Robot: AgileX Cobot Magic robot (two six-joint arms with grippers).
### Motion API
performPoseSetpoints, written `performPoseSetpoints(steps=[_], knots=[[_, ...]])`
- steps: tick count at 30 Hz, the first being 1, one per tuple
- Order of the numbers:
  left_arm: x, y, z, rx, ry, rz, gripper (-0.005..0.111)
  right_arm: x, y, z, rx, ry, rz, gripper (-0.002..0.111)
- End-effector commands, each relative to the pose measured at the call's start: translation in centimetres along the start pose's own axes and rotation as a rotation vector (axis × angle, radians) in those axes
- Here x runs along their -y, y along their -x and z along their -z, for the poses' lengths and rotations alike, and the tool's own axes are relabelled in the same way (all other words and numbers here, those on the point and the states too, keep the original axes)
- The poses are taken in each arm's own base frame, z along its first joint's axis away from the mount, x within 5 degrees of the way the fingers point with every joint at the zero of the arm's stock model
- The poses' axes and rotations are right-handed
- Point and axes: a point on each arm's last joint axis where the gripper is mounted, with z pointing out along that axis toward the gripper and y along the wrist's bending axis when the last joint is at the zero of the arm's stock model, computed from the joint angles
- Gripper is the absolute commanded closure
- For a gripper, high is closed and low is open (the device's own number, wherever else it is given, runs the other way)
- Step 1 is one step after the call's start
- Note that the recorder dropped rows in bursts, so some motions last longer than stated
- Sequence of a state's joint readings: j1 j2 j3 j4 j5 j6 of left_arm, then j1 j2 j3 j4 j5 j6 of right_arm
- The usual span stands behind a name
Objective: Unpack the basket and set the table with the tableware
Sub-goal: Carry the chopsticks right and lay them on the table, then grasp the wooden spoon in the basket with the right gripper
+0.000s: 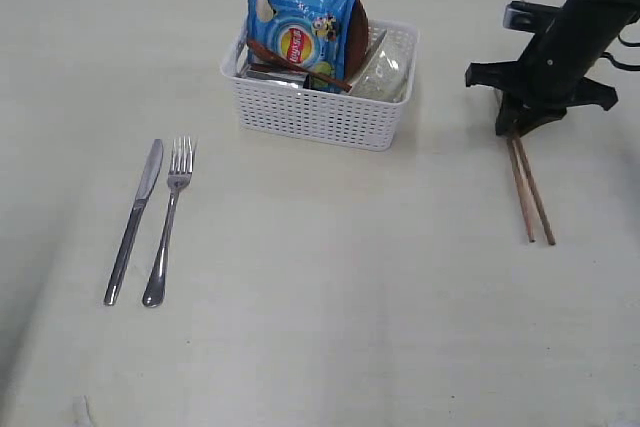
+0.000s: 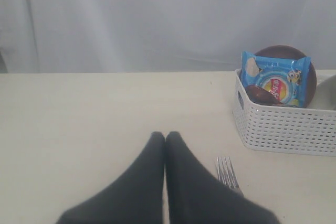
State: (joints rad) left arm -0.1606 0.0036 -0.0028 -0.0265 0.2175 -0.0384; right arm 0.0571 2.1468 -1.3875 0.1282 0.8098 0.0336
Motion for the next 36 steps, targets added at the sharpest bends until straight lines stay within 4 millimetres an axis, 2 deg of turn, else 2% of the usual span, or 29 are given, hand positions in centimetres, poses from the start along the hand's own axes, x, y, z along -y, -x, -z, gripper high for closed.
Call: performPoseSetpoints(steps=[1,3,5,6,7,8,9,11,12,13,14,15,16,17,19,22,28,33,36], knots=[[0.0,0.0,0.0,0.007,-0.003,0.007,0.107,0.5,-0.2,-1.5,-0.023,-0.014,-0.001,0.064],[0.0,0.0,0.0,0.007,-0.003,0.007,0.107,0.4,-0.1,-1.3,-0.019,-0.014,0.001,0.063],[0.0,0.0,0.0,0.007,-0.003,0.007,0.107,0.2,0.5,0.5,-0.002,-0.008,0.015,0.063],[0.0,0.0,0.0,0.007,-0.003,0.007,0.107,-0.1,1.3,2.6,0.037,-0.002,0.028,0.063],[0.0,0.0,0.0,0.007,-0.003,0.007,0.107,-0.3,1.6,3.7,0.058,0.001,0.031,0.063],[0.0,0.0,0.0,0.007,-0.003,0.007,0.107,-1.1,2.2,6.6,0.119,0.026,0.053,0.063],[0.0,0.0,0.0,0.007,-0.003,0.007,0.107,-1.5,2.3,8.1,0.149,0.039,0.057,0.063],[0.0,0.0,0.0,0.007,-0.003,0.007,0.107,-4.6,2.4,14.1,0.280,0.176,0.177,0.063],[0.0,0.0,0.0,0.007,-0.003,0.007,0.107,-6.2,2.0,15.7,0.324,0.238,0.237,0.063],[0.0,0.0,0.0,0.007,-0.003,0.007,0.107,-8.6,1.5,18.0,0.387,0.322,0.330,0.063],[0.0,0.0,0.0,0.007,-0.003,0.007,0.107,-10.6,1.0,19.0,0.420,0.354,0.421,0.063],[0.0,0.0,0.0,0.007,-0.003,0.007,0.107,-13.4,0.2,19.9,0.443,0.382,0.516,0.063],[0.0,0.0,0.0,0.007,-0.003,0.007,0.107,-15.0,-0.1,20.0,0.453,0.386,0.558,0.063],[0.0,0.0,0.0,0.007,-0.003,0.007,0.107,-17.7,-0.8,19.8,0.455,0.386,0.633,0.063],[0.0,0.0,0.0,0.007,-0.003,0.007,0.107,-21.0,-1.2,18.4,0.448,0.351,0.720,0.063],[0.0,0.0,0.0,0.007,-0.003,0.007,0.107,-23.7,-1.1,16.1,0.420,0.314,0.772,0.063],[0.0,0.0,0.0,0.007,-0.003,0.007,0.107,-26.9,0.1,11.5,0.384,0.279,0.830,0.063],[0.0,0.0,0.0,0.007,-0.003,0.007,0.107,-27.9,1.3,6.6,0.335,0.229,0.863,0.063],[0.0,0.0,0.0,0.007,-0.003,0.007,0.107,-27.8,1.7,5.1,0.326,0.192,0.877,0.063]])
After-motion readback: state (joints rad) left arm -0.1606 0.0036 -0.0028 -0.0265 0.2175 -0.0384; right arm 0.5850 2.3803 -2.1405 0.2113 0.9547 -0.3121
